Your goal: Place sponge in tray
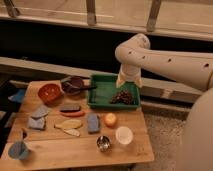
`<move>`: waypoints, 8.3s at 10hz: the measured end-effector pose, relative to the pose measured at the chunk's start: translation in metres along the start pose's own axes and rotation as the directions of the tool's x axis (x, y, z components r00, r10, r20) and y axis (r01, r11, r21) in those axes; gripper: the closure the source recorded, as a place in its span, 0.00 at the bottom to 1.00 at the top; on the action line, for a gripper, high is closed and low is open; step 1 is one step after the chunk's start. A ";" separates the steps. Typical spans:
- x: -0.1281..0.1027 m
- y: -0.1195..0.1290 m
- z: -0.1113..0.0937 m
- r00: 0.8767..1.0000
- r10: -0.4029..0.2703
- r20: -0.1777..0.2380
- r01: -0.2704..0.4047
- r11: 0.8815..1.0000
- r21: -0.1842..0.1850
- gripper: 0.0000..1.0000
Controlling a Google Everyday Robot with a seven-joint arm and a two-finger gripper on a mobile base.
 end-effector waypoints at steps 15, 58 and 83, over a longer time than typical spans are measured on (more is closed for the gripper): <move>0.018 0.083 -0.011 0.985 -0.169 0.018 0.169 0.985 -0.012 0.28; 0.144 0.194 0.182 0.857 -0.381 -0.347 0.359 0.924 -0.130 0.84; -0.058 0.096 0.085 0.994 -0.106 0.012 0.105 0.965 -0.239 1.00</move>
